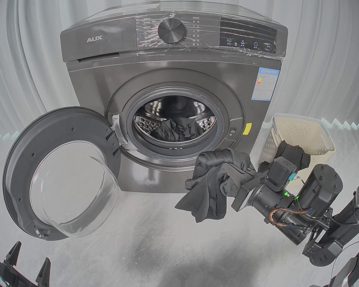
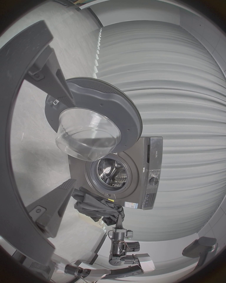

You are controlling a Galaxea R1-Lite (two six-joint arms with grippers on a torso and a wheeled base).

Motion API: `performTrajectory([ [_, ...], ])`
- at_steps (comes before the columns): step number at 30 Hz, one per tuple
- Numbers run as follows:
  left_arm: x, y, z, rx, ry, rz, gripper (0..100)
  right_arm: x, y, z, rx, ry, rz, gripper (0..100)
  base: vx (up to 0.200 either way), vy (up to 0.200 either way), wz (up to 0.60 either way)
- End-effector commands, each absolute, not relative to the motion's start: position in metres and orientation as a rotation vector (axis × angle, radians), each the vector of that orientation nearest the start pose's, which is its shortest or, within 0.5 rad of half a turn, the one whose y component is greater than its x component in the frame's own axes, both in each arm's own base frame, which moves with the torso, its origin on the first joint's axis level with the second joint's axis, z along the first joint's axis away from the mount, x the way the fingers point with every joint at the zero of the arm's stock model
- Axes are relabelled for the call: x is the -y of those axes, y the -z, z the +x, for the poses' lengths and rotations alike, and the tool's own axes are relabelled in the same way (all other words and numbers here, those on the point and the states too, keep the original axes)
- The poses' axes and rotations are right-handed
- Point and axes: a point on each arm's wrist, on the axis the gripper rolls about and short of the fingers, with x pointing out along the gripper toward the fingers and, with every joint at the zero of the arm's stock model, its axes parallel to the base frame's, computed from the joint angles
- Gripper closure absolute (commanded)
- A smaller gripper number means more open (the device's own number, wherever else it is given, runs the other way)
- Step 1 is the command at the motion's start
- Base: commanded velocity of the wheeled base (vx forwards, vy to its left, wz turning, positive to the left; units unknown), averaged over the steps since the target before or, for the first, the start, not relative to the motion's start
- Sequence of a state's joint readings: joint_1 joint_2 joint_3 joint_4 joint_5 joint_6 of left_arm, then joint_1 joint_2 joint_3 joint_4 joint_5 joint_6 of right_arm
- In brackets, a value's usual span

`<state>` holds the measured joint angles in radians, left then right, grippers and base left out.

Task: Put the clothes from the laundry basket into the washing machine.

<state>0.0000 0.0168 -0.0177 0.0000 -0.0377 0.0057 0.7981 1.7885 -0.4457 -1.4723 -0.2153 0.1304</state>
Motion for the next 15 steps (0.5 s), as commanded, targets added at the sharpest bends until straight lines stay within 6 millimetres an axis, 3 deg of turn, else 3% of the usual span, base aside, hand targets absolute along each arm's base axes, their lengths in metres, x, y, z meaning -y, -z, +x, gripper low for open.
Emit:
performTrajectory([
  [1, 0.001, -0.075, -0.023, 0.0, 0.038, 0.006, 0, -0.202, -0.15, 0.199, 0.067, -0.599, 0.186, 100, 0.0, 0.0, 0.0],
  [10, 0.001, -0.076, -0.023, 0.003, 0.041, 0.012, 0, -0.218, -0.15, 0.197, 0.068, -0.635, 0.218, 100, 0.0, 0.0, 0.0],
  [13, 0.001, -0.085, -0.025, 0.052, 0.036, -0.01, 0, -0.221, -0.151, 0.201, 0.077, -0.62, 0.224, 100, 0.0, 0.0, 0.0],
  [14, 0.002, -0.127, -0.037, 0.202, 0.045, -0.03, 0, -0.226, -0.15, 0.206, 0.081, -0.617, 0.226, 100, 0.0, 0.0, 0.0],
  [15, 0.002, -0.136, -0.039, 0.22, 0.05, -0.031, 0, -0.227, -0.151, 0.206, 0.085, -0.617, 0.229, 100, 0.0, 0.0, 0.0],
])
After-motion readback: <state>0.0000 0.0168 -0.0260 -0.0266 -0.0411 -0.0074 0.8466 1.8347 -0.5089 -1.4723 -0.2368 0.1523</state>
